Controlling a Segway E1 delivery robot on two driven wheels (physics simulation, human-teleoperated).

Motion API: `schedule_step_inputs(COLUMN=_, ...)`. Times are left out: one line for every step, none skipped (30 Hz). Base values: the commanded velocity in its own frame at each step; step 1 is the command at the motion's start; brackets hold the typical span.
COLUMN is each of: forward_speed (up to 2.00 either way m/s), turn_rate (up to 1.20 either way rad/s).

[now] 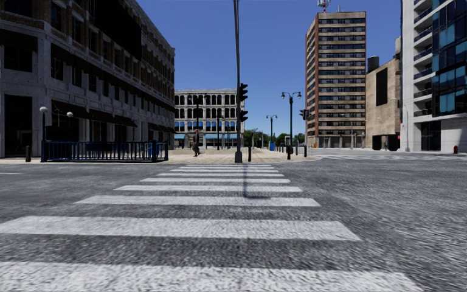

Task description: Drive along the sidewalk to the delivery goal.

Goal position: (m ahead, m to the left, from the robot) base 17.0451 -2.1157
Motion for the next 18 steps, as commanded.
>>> schedule_step_inputs(forward_speed=2.0, turn_rate=0.0)
schedule_step_inputs(forward_speed=2.0, turn_rate=0.0)
schedule_step_inputs(forward_speed=2.0, turn_rate=0.0)
schedule_step_inputs(forward_speed=2.0, turn_rate=0.0)
schedule_step_inputs(forward_speed=2.0, turn_rate=0.0)
schedule_step_inputs(forward_speed=2.0, turn_rate=0.0)
schedule_step_inputs(forward_speed=2.0, turn_rate=0.0)
schedule_step_inputs(forward_speed=2.0, turn_rate=0.0)
schedule_step_inputs(forward_speed=2.0, turn_rate=0.0)
schedule_step_inputs(forward_speed=2.0, turn_rate=0.0)
schedule_step_inputs(forward_speed=2.0, turn_rate=0.0)
schedule_step_inputs(forward_speed=2.0, turn_rate=0.0)
schedule_step_inputs(forward_speed=2.0, turn_rate=0.0)
schedule_step_inputs(forward_speed=2.0, turn_rate=0.0)
schedule_step_inputs(forward_speed=2.0, turn_rate=0.0)
schedule_step_inputs(forward_speed=2.0, turn_rate=0.0)
schedule_step_inputs(forward_speed=2.0, turn_rate=0.0)
schedule_step_inputs(forward_speed=2.0, turn_rate=0.0)
